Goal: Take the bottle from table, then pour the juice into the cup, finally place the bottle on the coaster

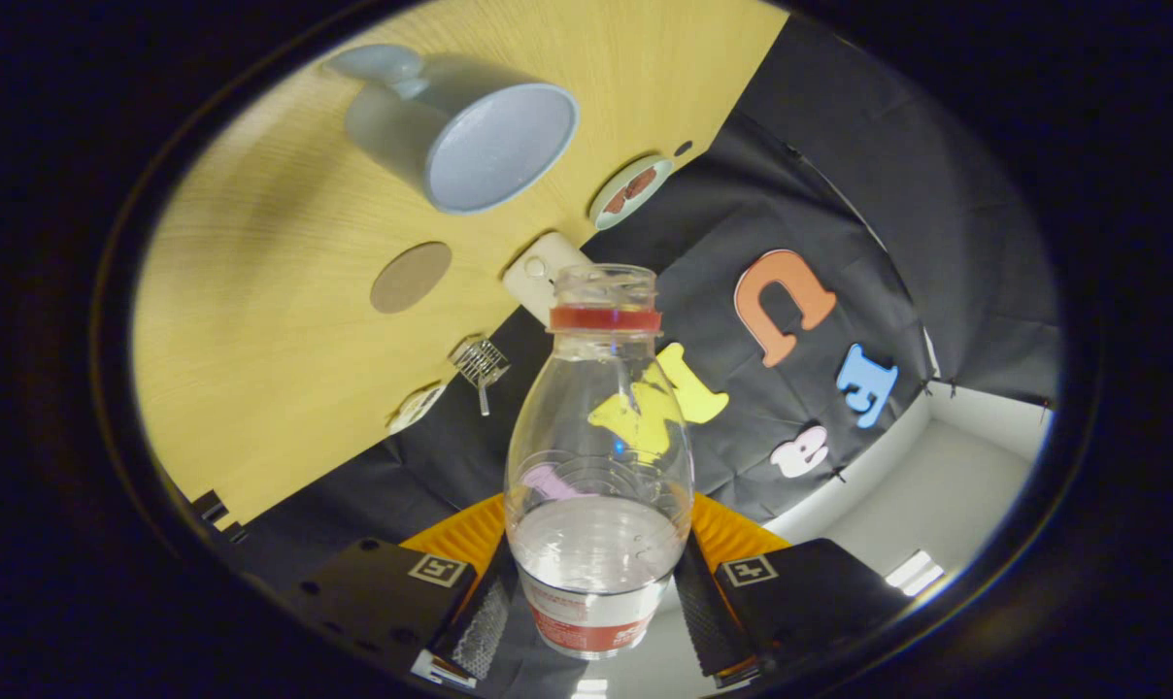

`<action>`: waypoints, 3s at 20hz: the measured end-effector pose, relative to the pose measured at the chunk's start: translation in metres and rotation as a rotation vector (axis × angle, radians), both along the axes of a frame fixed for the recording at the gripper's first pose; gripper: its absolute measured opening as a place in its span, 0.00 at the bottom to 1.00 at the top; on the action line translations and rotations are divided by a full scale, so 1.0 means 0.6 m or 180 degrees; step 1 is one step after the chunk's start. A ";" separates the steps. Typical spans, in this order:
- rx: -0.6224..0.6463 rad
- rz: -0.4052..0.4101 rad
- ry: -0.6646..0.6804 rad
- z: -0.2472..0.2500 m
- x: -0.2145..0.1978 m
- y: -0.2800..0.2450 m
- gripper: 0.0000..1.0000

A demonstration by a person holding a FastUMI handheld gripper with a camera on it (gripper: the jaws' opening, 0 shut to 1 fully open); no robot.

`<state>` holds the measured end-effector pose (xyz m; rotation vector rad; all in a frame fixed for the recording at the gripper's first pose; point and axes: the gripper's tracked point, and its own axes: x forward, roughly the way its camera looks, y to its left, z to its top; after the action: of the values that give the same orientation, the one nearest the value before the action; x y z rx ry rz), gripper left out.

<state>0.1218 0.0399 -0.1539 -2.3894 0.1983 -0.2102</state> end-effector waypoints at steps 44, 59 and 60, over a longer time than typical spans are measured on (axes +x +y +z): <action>0.6841 0.0832 -0.0311 -0.018 0.048 -0.076 0.82; 0.7610 0.0539 -0.0320 -0.067 0.221 -0.109 0.82; 0.7622 0.0513 -0.0323 -0.077 0.233 -0.112 0.82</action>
<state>0.2617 -0.0271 -0.2002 -0.0051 0.0629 0.0559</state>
